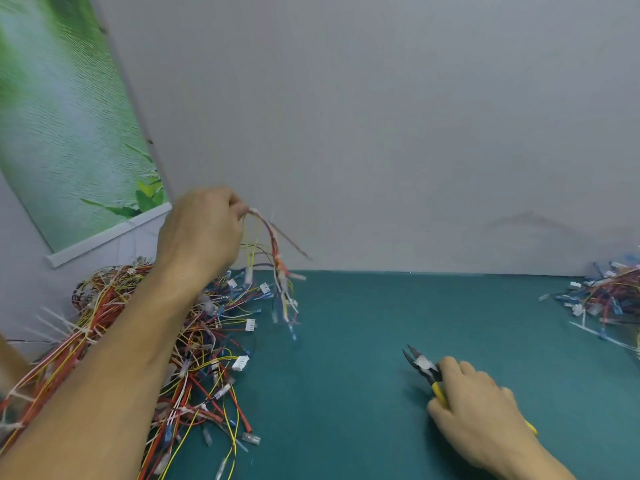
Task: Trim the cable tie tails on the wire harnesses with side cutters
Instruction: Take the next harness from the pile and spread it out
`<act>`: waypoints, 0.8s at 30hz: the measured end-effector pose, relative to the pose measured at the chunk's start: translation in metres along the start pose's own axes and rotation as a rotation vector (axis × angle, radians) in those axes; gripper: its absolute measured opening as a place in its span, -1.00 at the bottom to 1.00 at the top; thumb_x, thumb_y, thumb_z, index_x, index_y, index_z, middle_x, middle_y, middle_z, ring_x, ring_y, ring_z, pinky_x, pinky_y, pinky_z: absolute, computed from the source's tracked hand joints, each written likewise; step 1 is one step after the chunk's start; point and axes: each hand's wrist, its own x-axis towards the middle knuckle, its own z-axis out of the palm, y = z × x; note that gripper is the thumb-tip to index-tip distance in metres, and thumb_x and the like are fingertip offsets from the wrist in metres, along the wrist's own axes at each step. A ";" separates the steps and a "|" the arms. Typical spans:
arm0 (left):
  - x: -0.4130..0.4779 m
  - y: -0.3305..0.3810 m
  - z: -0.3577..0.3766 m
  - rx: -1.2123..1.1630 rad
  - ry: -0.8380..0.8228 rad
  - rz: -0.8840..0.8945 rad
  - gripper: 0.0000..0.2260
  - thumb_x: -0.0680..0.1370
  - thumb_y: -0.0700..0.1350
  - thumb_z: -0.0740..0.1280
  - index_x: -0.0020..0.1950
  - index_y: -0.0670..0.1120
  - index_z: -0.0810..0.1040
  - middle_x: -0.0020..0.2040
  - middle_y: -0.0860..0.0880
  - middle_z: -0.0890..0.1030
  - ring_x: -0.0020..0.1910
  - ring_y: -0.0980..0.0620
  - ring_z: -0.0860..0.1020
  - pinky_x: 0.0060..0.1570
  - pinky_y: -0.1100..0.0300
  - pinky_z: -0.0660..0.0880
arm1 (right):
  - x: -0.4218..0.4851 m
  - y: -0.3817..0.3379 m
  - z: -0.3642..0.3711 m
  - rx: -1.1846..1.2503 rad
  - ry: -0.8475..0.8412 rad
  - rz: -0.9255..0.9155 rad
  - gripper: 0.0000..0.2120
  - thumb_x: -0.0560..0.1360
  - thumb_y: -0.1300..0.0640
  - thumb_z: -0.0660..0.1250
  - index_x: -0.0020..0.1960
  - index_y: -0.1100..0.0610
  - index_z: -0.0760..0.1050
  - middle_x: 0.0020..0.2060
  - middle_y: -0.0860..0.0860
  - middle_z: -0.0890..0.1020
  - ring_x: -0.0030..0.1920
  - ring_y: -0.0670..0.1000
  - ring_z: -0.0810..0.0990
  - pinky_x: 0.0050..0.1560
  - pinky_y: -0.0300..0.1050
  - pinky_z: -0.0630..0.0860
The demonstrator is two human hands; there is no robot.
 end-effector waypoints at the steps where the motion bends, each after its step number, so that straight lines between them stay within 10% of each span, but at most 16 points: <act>1: 0.003 0.008 -0.007 -0.030 0.045 0.044 -0.81 0.60 -0.11 0.26 -0.01 -0.16 0.64 -0.06 -0.19 0.65 -0.04 -0.24 0.55 -0.07 -0.01 0.44 | 0.001 0.000 -0.004 0.071 0.013 0.026 -0.87 0.51 0.03 0.10 -0.17 -0.03 0.16 -0.20 -0.12 0.37 -0.15 0.01 0.37 -0.11 -0.06 0.33; 6: 0.019 0.053 -0.026 -0.318 0.130 0.215 -0.85 0.58 -0.12 0.29 -0.05 -0.12 0.63 -0.32 0.13 0.53 -0.31 0.12 0.44 -0.30 0.30 0.24 | 0.010 0.001 -0.030 0.889 0.105 0.217 -0.88 0.54 0.24 0.22 -0.16 0.14 0.34 -0.36 0.02 0.47 -0.44 0.01 0.39 -0.39 -0.11 0.32; 10: 0.013 0.088 -0.015 -0.629 0.137 0.289 -0.89 0.58 -0.14 0.30 -0.04 -0.08 0.63 -0.28 0.16 0.51 -0.30 0.29 0.44 -0.26 0.45 0.28 | 0.017 -0.005 -0.061 1.773 -0.140 0.360 -0.73 0.56 -0.03 0.27 -0.03 0.20 0.47 -0.49 0.04 0.39 -0.62 -0.05 0.22 -0.61 -0.23 0.25; 15: -0.020 0.116 0.040 -0.750 0.117 0.443 -0.90 0.55 -0.20 0.33 -0.04 -0.16 0.64 -0.16 -0.04 0.55 -0.19 0.27 0.45 -0.11 0.47 0.30 | 0.031 0.019 -0.074 2.007 -0.089 0.481 -0.70 0.56 -0.07 0.20 -0.10 0.18 0.43 -0.35 0.14 0.57 -0.63 -0.02 0.36 -0.60 -0.23 0.33; 20: -0.093 0.124 0.128 -0.660 -0.269 0.419 -0.87 0.56 -0.20 0.33 0.02 -0.18 0.67 -0.12 -0.16 0.55 -0.12 -0.06 0.53 -0.02 0.28 0.38 | 0.031 0.051 -0.060 1.946 -0.120 0.659 -0.82 0.40 0.22 0.11 -0.38 0.16 0.35 -0.58 0.09 0.42 -0.65 0.05 0.40 -0.63 -0.09 0.42; 24: -0.146 0.114 0.170 -0.539 -0.526 0.310 -0.79 0.60 -0.10 0.27 0.16 -0.07 0.64 0.02 -0.10 0.54 0.06 -0.07 0.51 0.11 0.25 0.36 | 0.025 0.066 -0.048 1.976 -0.060 0.716 -0.86 0.17 0.36 0.12 -0.35 0.15 0.29 -0.50 0.11 0.33 -0.43 0.06 0.28 -0.29 -0.11 0.24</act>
